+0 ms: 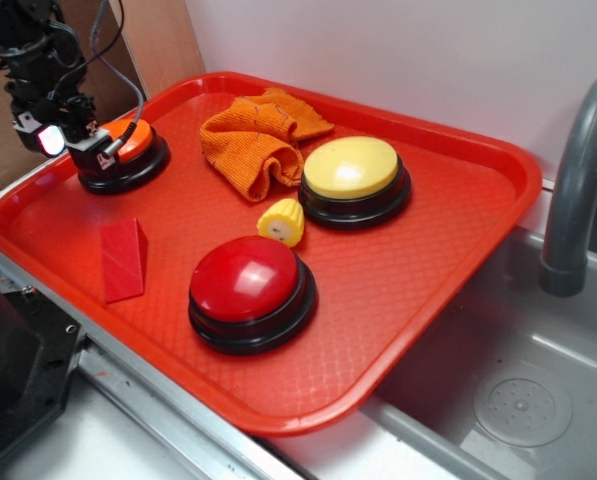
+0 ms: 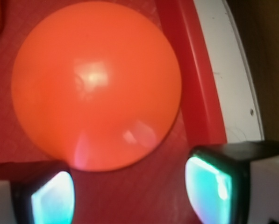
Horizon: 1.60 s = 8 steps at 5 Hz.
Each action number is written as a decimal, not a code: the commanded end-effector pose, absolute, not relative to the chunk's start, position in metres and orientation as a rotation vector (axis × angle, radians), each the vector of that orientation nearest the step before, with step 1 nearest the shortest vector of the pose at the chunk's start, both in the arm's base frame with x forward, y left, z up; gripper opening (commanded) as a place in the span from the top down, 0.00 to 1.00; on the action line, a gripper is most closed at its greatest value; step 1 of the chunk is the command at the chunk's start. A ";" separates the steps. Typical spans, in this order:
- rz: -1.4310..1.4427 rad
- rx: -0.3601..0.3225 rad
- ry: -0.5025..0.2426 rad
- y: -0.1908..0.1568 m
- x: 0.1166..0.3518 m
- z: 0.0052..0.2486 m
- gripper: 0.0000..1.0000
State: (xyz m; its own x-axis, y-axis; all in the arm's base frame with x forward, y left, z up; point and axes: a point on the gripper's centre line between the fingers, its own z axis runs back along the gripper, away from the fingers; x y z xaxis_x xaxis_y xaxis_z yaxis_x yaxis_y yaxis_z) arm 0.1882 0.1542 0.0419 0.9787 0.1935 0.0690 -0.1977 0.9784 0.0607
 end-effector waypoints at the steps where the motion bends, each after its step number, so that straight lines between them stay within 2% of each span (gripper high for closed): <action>1: 0.201 0.058 -0.139 0.157 0.194 0.061 0.00; 2: 0.180 0.046 -0.173 0.146 0.190 0.095 0.00; 3: 0.132 0.040 -0.149 0.135 0.187 0.128 0.00; 6: 0.132 0.040 -0.149 0.135 0.187 0.128 0.00; 7: 0.172 0.127 -0.186 0.166 0.207 0.107 0.00; 8: 0.183 0.056 -0.221 0.173 0.219 0.087 0.00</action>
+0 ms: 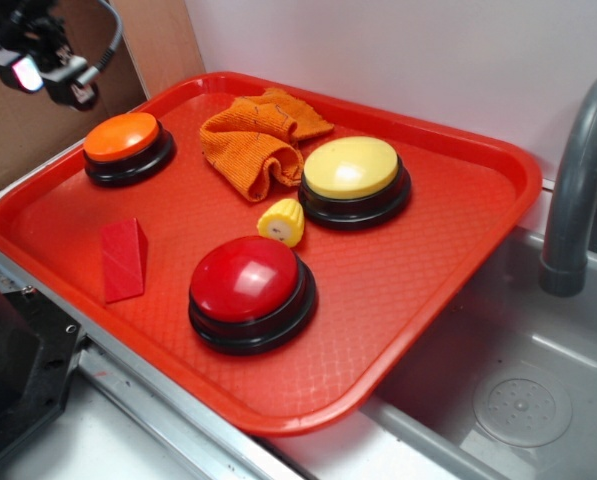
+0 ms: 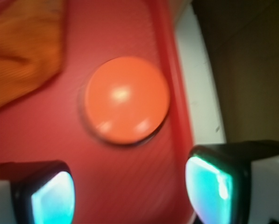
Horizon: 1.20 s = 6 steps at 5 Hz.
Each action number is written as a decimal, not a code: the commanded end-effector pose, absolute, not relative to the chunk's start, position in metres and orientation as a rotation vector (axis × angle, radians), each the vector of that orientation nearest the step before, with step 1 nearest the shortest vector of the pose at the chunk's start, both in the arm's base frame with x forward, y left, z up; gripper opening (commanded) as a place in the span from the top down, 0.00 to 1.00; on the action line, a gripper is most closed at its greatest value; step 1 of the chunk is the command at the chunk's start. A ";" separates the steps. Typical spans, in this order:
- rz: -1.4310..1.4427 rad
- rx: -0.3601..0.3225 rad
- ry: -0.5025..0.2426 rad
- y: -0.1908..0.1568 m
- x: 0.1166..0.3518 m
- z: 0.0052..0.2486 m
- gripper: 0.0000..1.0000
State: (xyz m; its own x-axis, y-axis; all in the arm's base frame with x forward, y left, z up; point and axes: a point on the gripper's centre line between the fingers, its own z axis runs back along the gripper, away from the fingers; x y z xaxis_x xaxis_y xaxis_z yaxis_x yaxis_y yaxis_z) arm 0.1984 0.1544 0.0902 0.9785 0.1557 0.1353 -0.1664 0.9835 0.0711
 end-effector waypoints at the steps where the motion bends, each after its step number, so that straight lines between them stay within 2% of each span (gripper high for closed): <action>1: 0.186 0.060 -0.210 0.179 0.223 0.068 0.00; 2: 0.193 0.054 -0.209 0.179 0.222 0.052 0.00; 3: 0.196 0.092 -0.216 0.175 0.218 0.051 0.00; 5: 0.225 0.129 -0.207 0.165 0.201 0.086 0.00; 6: 0.153 0.146 -0.211 0.161 0.195 0.111 0.00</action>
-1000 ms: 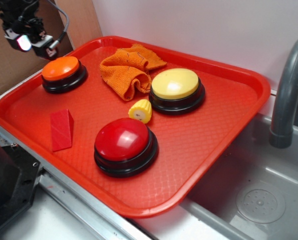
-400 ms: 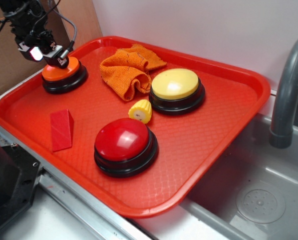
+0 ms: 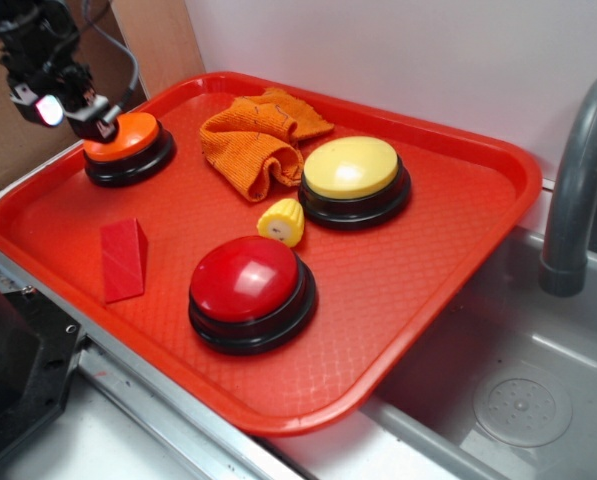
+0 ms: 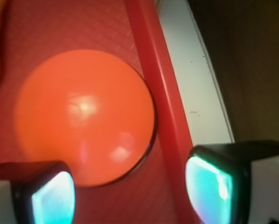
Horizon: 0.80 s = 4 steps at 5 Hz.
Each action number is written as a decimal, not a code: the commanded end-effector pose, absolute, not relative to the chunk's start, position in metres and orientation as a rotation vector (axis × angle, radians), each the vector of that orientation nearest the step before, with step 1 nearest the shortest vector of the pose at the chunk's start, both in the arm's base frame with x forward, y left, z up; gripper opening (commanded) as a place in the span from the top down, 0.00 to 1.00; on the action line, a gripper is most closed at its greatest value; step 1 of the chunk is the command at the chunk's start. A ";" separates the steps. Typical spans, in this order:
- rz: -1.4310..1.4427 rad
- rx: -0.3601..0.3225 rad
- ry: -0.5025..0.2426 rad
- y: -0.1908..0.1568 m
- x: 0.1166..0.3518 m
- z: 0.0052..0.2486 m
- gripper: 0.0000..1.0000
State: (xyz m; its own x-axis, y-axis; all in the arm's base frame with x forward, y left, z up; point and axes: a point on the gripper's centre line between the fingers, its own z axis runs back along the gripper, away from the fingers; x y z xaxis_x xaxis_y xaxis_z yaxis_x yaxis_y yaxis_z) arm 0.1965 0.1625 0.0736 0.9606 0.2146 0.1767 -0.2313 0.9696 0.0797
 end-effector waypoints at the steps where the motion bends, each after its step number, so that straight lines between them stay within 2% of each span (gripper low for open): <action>1: 0.220 0.104 -0.183 0.156 0.185 0.138 0.00; 3: 0.245 0.026 -0.207 0.151 0.186 0.160 0.00; 4: 0.276 0.024 -0.213 0.152 0.184 0.168 0.00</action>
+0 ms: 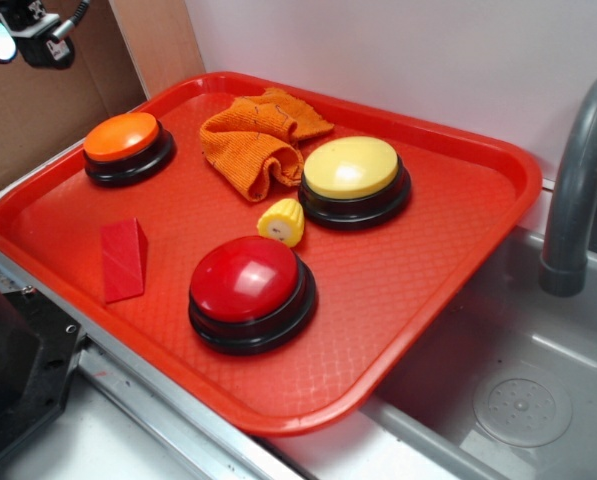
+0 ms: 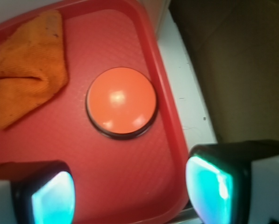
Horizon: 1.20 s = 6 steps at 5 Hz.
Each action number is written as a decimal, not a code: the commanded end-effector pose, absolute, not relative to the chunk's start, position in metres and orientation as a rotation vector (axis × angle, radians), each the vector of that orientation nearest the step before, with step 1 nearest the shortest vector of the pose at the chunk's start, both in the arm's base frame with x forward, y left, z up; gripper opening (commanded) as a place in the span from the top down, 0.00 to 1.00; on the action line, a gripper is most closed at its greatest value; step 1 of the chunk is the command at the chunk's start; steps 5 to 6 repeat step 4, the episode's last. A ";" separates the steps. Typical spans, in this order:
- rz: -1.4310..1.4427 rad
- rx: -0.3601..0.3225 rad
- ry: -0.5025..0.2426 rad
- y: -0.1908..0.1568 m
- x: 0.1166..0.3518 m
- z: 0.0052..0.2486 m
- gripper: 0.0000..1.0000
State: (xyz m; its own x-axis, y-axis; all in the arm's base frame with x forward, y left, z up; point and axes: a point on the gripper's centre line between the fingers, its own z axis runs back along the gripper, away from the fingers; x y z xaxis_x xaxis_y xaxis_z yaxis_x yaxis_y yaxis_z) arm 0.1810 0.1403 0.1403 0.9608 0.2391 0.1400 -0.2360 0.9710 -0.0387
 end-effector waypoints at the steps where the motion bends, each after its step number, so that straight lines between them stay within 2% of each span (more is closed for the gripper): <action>1: 0.282 0.015 -0.219 0.151 0.185 0.172 0.00; 3: 0.276 0.035 -0.239 0.148 0.184 0.181 0.00; 4: 0.217 0.040 -0.302 0.148 0.178 0.184 0.00; 6: 0.217 0.040 -0.302 0.148 0.178 0.184 0.00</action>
